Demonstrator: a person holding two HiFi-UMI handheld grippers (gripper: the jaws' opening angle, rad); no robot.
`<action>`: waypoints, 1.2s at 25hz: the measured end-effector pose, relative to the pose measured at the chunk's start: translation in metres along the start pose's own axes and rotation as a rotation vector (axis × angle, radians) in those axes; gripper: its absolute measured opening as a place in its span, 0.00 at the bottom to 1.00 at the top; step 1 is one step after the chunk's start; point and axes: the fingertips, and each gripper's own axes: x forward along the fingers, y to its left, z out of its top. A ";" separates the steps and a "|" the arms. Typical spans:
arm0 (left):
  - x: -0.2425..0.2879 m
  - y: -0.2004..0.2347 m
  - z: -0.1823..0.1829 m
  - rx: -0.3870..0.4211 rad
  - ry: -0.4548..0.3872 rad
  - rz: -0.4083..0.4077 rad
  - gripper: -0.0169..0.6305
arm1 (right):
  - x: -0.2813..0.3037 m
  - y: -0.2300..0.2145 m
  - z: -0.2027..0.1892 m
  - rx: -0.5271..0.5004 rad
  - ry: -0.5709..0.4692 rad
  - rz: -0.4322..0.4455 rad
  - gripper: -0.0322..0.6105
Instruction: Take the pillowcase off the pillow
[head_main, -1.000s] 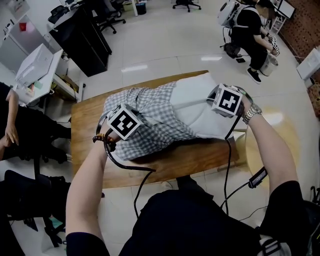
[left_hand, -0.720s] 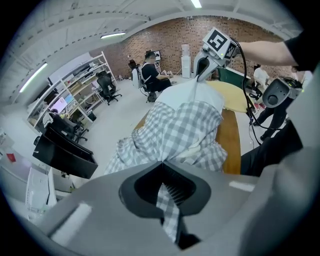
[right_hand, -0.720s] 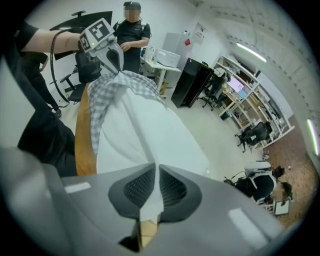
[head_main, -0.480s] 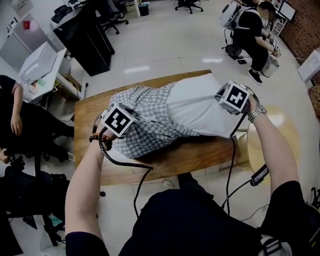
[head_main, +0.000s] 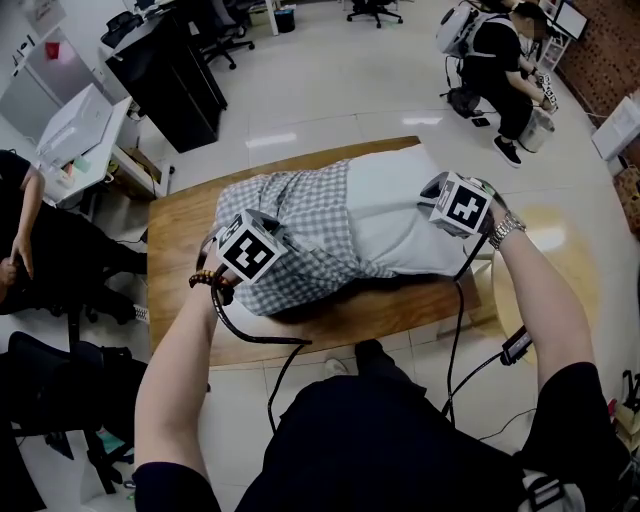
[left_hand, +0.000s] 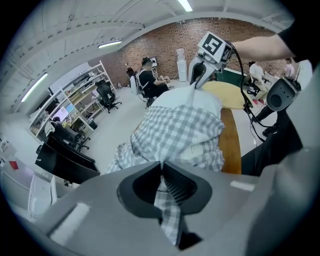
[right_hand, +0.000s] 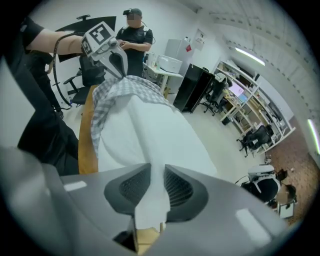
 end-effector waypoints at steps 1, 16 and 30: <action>-0.002 -0.002 0.002 0.006 -0.014 0.003 0.07 | -0.002 0.001 0.003 -0.018 -0.011 -0.010 0.21; -0.015 -0.072 0.021 0.093 -0.174 0.046 0.27 | -0.015 0.063 0.018 -0.125 -0.162 -0.038 0.36; 0.052 -0.129 -0.031 0.210 -0.035 0.065 0.39 | 0.034 0.114 0.014 -0.274 -0.086 -0.085 0.43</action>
